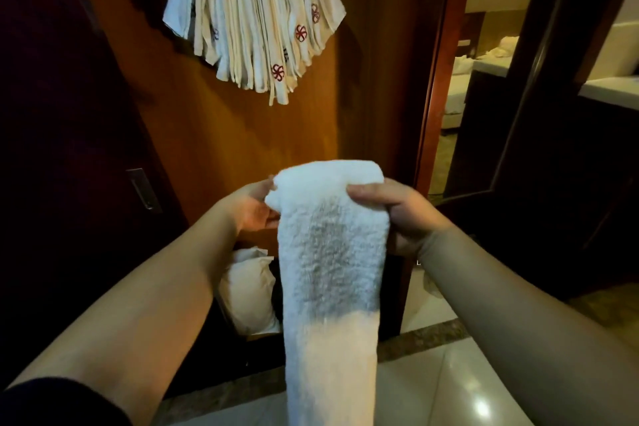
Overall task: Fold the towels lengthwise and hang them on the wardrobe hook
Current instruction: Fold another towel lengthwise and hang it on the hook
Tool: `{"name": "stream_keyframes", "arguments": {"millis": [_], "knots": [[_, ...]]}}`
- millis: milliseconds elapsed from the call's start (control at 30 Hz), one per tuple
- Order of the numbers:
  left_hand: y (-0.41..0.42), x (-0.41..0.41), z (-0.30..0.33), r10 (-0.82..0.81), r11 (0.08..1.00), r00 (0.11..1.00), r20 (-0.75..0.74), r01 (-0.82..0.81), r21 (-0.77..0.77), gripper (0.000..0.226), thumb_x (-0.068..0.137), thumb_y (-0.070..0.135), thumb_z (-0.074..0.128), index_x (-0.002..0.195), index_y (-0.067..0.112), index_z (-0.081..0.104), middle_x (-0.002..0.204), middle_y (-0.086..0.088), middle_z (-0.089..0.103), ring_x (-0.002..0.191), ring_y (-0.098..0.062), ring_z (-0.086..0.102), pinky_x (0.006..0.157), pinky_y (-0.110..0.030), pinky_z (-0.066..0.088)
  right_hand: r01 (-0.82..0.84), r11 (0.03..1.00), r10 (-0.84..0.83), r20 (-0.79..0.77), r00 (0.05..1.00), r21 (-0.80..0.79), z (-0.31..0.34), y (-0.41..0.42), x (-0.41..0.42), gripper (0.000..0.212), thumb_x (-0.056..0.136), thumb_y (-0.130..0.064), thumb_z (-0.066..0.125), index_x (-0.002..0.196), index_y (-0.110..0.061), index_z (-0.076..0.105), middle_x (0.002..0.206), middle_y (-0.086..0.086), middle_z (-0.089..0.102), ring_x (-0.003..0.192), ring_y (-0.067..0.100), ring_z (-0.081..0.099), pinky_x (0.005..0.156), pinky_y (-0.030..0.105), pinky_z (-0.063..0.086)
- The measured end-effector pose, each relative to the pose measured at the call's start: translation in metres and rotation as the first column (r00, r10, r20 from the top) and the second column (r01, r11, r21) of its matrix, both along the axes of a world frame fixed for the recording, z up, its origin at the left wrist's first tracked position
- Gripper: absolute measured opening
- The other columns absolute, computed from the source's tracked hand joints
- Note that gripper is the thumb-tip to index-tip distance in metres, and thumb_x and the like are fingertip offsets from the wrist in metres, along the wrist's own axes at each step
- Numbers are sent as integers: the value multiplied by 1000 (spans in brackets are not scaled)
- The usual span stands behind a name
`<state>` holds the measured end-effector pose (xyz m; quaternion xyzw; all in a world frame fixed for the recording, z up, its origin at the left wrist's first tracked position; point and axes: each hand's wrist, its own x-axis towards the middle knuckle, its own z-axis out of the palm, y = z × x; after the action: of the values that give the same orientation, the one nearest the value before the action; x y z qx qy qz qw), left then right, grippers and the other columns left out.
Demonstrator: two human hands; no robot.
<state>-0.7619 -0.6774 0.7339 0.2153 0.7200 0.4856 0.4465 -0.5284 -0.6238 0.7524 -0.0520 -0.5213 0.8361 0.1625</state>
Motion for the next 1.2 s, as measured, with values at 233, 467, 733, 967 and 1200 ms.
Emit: {"name": "stream_keyframes", "arguments": {"millis": [233, 467, 733, 967, 1200], "knots": [[-14, 37, -14, -244, 955, 963, 111, 219, 199, 45, 101, 49, 46, 109, 11, 68, 108, -14, 72, 93, -25, 71, 82, -36, 56, 139, 990, -139, -47, 989, -12, 40, 28, -9, 41, 82, -5, 61, 122, 2, 61, 112, 19, 72, 104, 30, 70, 97, 42, 54], [-7, 25, -27, -348, 822, 937, 5, 303, 483, 100, 45, 70, 85, 124, 13, 64, 126, -10, 68, 120, -27, 62, 100, -46, 48, 311, 950, -312, -50, 949, -43, 61, 47, -10, 51, 80, -7, 58, 131, 0, 53, 125, 22, 66, 117, 34, 64, 100, 46, 52], [-4, 41, -41, -388, 845, 920, -48, 377, 379, 44, 75, 12, 81, 116, 8, 65, 113, -8, 74, 104, -24, 71, 88, -37, 55, 439, 898, -439, -12, 898, -21, 78, 60, -11, 55, 85, -17, 65, 137, -3, 52, 127, 18, 66, 116, 36, 65, 103, 48, 48], [-8, 30, -62, -396, 883, 914, 84, 354, 309, 72, 62, 32, 93, 122, 9, 63, 118, -11, 71, 107, -29, 69, 88, -42, 54, 541, 841, -541, 0, 841, -25, 88, 62, -13, 35, 97, -18, 59, 131, -7, 56, 118, 13, 72, 109, 30, 69, 99, 46, 52], [3, 51, -33, 23, 907, 932, -363, 134, 400, 73, 84, 55, 64, 146, 34, 33, 151, 10, 39, 137, -14, 39, 104, -34, 34, 587, 803, -585, -53, 810, 106, 108, 50, -32, 28, 100, -20, 57, 125, -8, 52, 117, 10, 70, 108, 25, 68, 96, 41, 54]]}}
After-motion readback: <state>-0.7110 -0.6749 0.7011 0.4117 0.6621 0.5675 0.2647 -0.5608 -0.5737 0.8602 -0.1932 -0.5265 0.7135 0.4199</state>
